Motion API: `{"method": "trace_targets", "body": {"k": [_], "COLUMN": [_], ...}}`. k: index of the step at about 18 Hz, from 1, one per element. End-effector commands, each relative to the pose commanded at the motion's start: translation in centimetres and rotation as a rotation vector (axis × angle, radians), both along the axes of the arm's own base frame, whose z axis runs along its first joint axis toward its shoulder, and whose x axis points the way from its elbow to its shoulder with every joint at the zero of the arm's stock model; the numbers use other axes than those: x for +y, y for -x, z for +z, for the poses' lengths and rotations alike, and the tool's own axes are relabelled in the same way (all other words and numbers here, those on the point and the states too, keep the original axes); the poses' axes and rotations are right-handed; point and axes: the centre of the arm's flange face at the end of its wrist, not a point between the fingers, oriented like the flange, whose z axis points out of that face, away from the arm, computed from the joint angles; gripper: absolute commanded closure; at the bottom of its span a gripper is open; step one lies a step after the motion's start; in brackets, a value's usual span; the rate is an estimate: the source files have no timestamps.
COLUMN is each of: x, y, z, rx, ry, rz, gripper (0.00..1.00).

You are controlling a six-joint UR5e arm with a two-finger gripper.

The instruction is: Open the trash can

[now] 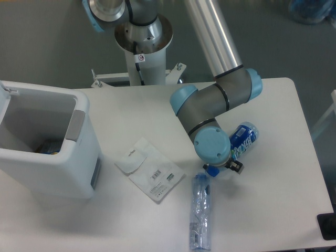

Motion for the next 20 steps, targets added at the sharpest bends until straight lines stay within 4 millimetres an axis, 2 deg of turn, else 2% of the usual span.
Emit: {"method": "trace_targets", "body": {"k": [3,8,14,20], "x": [0.2,0.5,0.5,0.6], "y": [0.1,0.0,0.0,0.0], "z": [-0.5,-0.4,-0.2,0.7], "rx": [-0.002,-0.001,0.007,0.015], "ry": [0.006,0.005,0.002,-0.012], "rz": [-0.001,-0.004,0.003,0.004], "gripper": [0.01,0.26,0.44,0.49]}}
